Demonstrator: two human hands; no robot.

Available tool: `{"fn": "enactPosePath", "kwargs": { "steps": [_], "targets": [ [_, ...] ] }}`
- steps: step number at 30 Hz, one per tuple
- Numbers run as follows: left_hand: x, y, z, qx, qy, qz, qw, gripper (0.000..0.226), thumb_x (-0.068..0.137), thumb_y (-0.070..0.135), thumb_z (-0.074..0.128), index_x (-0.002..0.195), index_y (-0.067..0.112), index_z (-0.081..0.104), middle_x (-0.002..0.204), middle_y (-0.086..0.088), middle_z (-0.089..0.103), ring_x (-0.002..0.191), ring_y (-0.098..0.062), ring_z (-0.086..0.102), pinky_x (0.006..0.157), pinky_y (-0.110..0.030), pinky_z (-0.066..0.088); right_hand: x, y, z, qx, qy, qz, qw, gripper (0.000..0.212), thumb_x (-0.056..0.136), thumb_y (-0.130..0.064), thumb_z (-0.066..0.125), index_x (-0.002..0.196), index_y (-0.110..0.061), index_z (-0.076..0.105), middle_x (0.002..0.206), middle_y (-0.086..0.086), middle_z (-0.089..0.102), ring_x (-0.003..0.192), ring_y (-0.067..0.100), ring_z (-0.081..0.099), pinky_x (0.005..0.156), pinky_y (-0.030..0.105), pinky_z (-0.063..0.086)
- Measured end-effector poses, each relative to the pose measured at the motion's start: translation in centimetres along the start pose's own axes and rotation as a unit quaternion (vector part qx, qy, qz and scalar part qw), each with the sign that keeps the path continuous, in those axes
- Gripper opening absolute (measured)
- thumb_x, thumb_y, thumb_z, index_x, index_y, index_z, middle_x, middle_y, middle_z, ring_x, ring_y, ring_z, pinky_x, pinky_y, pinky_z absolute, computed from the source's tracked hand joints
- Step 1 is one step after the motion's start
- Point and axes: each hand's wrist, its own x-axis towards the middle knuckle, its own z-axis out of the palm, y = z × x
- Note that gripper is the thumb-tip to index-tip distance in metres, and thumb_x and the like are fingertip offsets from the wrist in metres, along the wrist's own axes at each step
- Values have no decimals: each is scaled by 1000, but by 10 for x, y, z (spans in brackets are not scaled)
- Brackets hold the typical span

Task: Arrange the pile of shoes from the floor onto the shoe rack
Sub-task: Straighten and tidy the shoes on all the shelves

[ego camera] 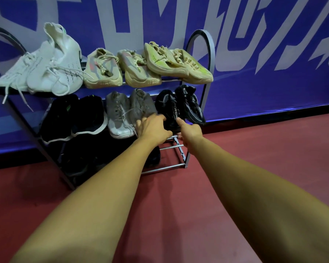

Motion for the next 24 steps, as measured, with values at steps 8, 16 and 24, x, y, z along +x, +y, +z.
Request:
{"fn": "enactPosePath", "kwargs": {
  "steps": [8,16,24],
  "targets": [
    [-15,-7,-14,-29,-7,44,999,49,86,33,65,134,27,58,131,-5,58,127,-32,43,103,-44,31,-18,-21,3,189,-8,80,979,18,92,-20,65,85,-7,55,66,5,53,29,7,41,31,16,28],
    [-31,-28,-39,-58,24,25,998,41,84,33,67,124,26,63,125,-6,59,125,-34,44,102,-44,35,-41,-34,-9,229,-53,92,968,18,87,-25,63,92,-10,55,70,5,53,37,7,38,39,18,26],
    [-44,-41,-53,-73,46,-21,996,47,87,34,64,132,24,56,131,-7,57,127,-34,44,102,-44,35,-64,-37,-13,192,-147,70,968,25,84,-26,62,102,-10,55,87,9,55,44,8,41,48,21,26]
  ]
}}
